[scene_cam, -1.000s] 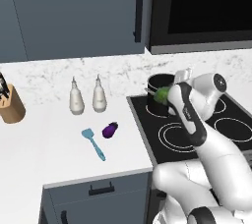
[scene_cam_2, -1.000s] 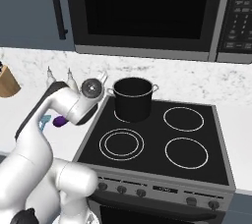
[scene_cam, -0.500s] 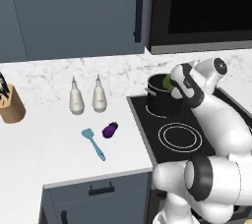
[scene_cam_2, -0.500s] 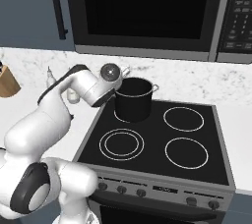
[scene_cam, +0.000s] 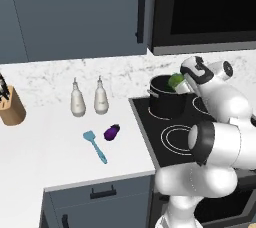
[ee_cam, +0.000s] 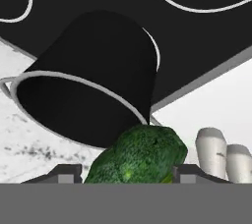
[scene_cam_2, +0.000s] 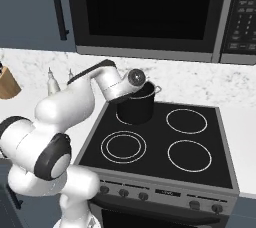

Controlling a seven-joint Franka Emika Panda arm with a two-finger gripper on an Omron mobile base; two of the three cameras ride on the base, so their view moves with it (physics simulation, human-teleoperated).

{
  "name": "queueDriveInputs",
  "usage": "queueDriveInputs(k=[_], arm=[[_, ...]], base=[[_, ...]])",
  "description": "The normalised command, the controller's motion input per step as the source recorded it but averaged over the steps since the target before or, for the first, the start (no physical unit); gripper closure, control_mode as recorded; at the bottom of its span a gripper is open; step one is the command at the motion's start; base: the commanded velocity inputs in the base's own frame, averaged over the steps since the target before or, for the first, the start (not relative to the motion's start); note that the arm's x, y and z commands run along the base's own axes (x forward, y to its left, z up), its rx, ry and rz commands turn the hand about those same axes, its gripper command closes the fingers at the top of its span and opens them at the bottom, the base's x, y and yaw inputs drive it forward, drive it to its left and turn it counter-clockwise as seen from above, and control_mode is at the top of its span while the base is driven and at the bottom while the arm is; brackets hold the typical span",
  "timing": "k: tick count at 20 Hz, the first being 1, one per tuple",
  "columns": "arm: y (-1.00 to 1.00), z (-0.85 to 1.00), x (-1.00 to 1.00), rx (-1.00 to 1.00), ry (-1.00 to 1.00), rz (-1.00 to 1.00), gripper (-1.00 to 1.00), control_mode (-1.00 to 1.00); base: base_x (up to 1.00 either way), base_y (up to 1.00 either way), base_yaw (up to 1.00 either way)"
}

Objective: Put the broccoli and eggplant in the pot. Retrieve the spatula and lightly stir the vegetables in the pot.

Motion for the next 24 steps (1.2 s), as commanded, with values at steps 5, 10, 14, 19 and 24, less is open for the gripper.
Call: queueDriveInputs(k=[5,10,14,19,24], arm=[[-0.23,-0.33,0.71,0.27,0.03,-0.10,1.00,-1.00],[-0.08,-0.23,0.66,0.19,0.00,-0.10,1.00,-1.00],[0.00,-0.35,0.64,0.11,0.01,-0.07,1.00,-1.00],[0.00,-0.28,0.66,0.04,0.02,-0.07,1.00,-1.00],[0.00,-0.12,0.63,0.00,0.07,-0.06,1.00,-1.00]], base=[[0.00,0.00,0.00],[0.00,0.00,0.00],[0.00,0.00,0.00],[0.00,0.00,0.00],[0.00,0.00,0.00]])
